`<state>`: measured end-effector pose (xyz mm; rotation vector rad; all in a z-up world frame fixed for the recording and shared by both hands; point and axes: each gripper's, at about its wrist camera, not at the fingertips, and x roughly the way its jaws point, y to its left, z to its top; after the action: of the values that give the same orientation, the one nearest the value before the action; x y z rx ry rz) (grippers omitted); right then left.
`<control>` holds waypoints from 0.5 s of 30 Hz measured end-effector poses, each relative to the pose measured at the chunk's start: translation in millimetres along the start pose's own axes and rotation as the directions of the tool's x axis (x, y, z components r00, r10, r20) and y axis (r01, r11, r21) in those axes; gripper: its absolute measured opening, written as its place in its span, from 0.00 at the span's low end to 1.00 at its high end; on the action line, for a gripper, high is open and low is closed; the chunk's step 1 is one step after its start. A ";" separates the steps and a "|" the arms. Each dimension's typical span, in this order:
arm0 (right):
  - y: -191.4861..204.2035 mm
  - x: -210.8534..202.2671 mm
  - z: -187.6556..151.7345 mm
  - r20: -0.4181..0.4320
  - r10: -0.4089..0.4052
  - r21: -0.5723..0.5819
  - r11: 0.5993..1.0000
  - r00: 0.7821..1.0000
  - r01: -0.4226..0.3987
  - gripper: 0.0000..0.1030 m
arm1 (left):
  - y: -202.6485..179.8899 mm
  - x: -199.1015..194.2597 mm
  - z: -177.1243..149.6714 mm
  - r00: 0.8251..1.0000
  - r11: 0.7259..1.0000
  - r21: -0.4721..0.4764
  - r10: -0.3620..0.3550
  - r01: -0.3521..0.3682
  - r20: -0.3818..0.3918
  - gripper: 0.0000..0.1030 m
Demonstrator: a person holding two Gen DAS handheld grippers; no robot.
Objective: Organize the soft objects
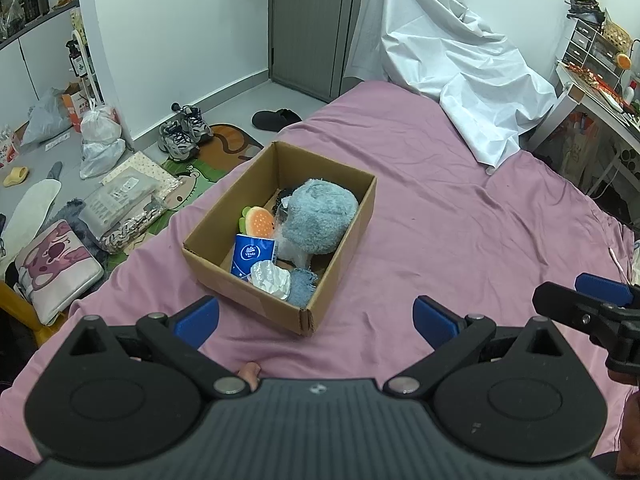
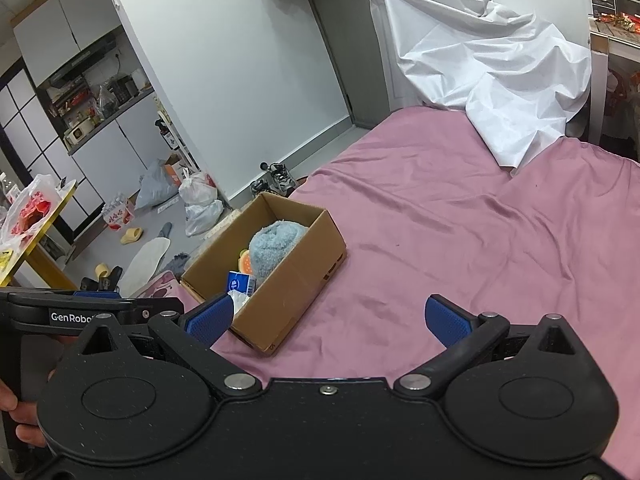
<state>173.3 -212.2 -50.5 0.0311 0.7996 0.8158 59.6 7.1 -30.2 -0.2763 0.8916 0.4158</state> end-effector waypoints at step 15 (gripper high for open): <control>1.4 -4.5 1.6 0.020 -0.010 0.003 1.000 1.000 0.010 1.00 | -0.4 -6.1 -4.0 1.000 1.000 0.001 0.008 -0.008 0.011 0.99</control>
<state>171.6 -213.7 -46.1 0.0379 0.7814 0.8034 53.6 3.7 -27.7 -0.2694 0.8827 0.4243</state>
